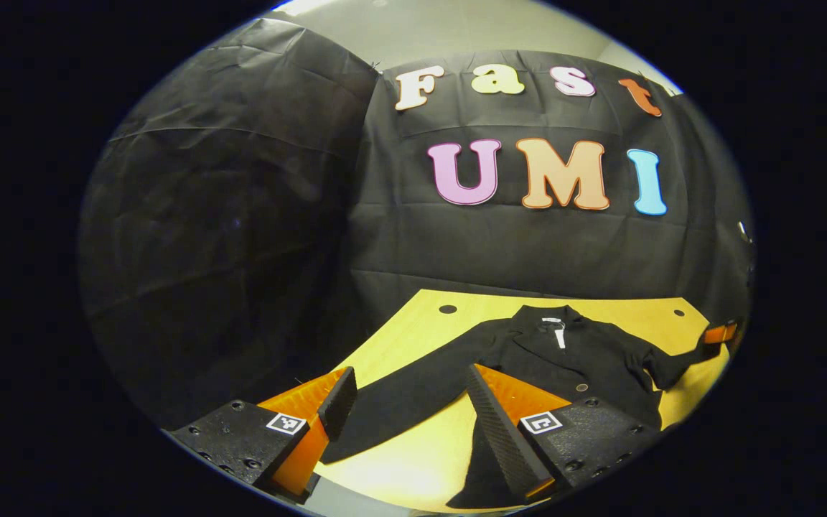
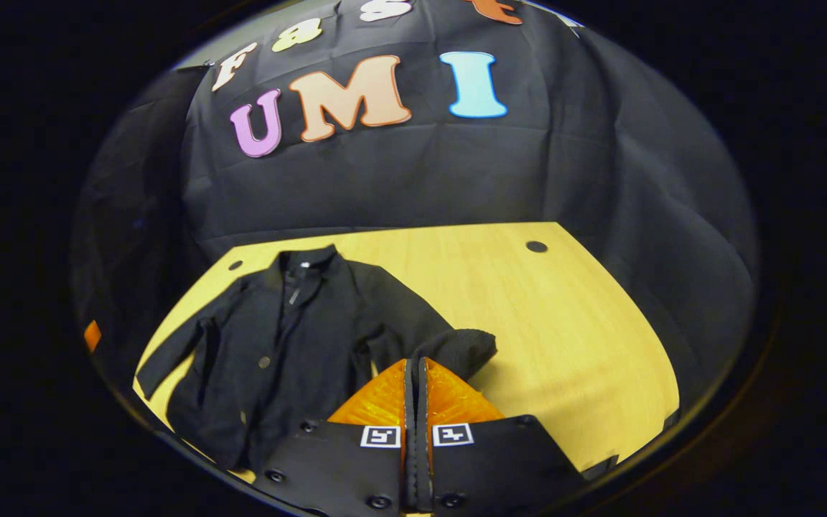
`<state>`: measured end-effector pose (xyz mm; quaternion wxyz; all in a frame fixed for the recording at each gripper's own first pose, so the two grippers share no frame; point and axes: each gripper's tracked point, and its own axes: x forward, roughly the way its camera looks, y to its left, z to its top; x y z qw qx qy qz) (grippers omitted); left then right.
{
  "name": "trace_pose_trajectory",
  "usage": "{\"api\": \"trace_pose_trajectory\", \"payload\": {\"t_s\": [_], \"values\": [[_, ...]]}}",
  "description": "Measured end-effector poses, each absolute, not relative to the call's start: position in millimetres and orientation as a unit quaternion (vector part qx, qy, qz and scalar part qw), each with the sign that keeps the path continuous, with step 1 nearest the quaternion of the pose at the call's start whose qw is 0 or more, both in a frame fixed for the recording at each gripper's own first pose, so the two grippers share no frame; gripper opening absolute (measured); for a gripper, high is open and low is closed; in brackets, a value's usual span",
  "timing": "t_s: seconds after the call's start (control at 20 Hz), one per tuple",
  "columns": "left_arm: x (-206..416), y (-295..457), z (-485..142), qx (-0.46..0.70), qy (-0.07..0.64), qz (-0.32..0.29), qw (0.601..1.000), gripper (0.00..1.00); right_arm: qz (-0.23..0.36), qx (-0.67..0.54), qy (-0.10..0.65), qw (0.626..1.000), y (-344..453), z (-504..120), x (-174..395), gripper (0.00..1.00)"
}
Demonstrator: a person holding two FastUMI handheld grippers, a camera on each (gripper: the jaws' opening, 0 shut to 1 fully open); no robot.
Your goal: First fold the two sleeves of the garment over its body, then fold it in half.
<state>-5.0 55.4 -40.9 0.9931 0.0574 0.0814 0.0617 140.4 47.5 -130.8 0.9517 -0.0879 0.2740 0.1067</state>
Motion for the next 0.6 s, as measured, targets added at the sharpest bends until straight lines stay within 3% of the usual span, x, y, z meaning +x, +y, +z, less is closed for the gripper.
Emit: {"api": "trace_pose_trajectory", "payload": {"t_s": [0.15,0.2,0.6], "values": [[6.0,75.5,-38.9,0.059,0.086,0.057,0.993,0.92,0.135,-0.096,0.256,0.952,97.9,-110.3,153.5,0.05],[8.6,80.9,-37.6,0.054,0.086,0.055,0.993,0.92,0.147,-0.098,0.254,0.951,116.6,-106.1,157.8,0.02],[22.9,113.8,-48.0,0.025,0.105,0.050,0.993,0.93,0.230,-0.143,0.227,0.936,244.9,-83.2,176.5,0.02]]}}
